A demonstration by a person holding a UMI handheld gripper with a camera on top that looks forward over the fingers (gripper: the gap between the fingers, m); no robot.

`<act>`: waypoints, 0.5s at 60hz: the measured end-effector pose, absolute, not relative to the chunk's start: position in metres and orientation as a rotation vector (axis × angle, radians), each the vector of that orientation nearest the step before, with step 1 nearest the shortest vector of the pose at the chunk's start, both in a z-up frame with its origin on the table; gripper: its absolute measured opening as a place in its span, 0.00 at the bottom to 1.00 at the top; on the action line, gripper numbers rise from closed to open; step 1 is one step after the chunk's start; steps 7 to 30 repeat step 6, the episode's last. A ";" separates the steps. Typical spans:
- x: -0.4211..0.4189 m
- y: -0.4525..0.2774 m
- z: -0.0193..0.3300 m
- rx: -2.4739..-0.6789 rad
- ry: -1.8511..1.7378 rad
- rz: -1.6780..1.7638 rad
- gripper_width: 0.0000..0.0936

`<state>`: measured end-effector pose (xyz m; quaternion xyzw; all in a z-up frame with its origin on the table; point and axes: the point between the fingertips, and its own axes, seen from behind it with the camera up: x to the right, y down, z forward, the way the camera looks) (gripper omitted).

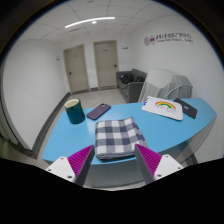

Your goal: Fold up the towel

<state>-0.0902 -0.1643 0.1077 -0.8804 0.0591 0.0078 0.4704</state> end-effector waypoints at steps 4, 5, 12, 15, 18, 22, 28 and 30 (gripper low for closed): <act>-0.112 -0.197 0.118 -2.163 0.166 0.054 0.89; -0.117 -0.205 0.121 -2.164 0.168 0.066 0.89; -0.122 -0.212 0.123 -2.163 0.169 0.078 0.89; -0.122 -0.212 0.123 -2.163 0.169 0.078 0.89; -0.122 -0.212 0.123 -2.163 0.169 0.078 0.89; -0.122 -0.212 0.123 -2.163 0.169 0.078 0.89; -0.122 -0.212 0.123 -2.163 0.169 0.078 0.89; -0.122 -0.212 0.123 -2.163 0.169 0.078 0.89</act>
